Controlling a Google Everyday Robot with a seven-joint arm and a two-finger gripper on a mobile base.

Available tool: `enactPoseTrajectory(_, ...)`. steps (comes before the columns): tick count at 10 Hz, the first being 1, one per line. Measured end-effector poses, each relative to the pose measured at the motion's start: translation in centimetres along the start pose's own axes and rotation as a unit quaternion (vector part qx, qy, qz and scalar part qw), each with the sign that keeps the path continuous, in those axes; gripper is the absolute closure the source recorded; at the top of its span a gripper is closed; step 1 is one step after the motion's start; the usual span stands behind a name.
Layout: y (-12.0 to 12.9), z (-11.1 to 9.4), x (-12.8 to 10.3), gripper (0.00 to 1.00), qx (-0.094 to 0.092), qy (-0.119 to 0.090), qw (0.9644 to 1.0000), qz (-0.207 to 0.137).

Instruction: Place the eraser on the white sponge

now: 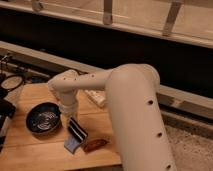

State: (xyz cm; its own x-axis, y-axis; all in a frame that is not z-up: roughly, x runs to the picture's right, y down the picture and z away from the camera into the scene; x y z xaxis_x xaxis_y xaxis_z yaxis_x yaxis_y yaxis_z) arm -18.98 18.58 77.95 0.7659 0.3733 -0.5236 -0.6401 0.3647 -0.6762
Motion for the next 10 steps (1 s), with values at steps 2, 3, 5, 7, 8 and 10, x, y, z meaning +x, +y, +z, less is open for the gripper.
enactPoseTrajectory(2, -0.19, 0.26, 0.13, 0.82, 0.001, 0.003, 1.0, -0.002)
enactPoseTrajectory(3, 0.0, 0.56, 0.15, 0.82, 0.002, 0.004, 1.0, -0.005)
enactPoseTrajectory(5, 0.38, 0.82, -0.08, 0.82, 0.002, 0.003, 1.0, -0.007)
enactPoseTrajectory(7, 0.38, 0.96, -0.07, 0.79, 0.003, 0.004, 1.0, -0.008)
enactPoseTrajectory(8, 0.38, 0.98, -0.05, 0.7, 0.003, 0.004, 1.0, -0.008)
enactPoseTrajectory(10, 0.67, 0.95, -0.19, 0.48, 0.003, 0.003, 0.9999, -0.011)
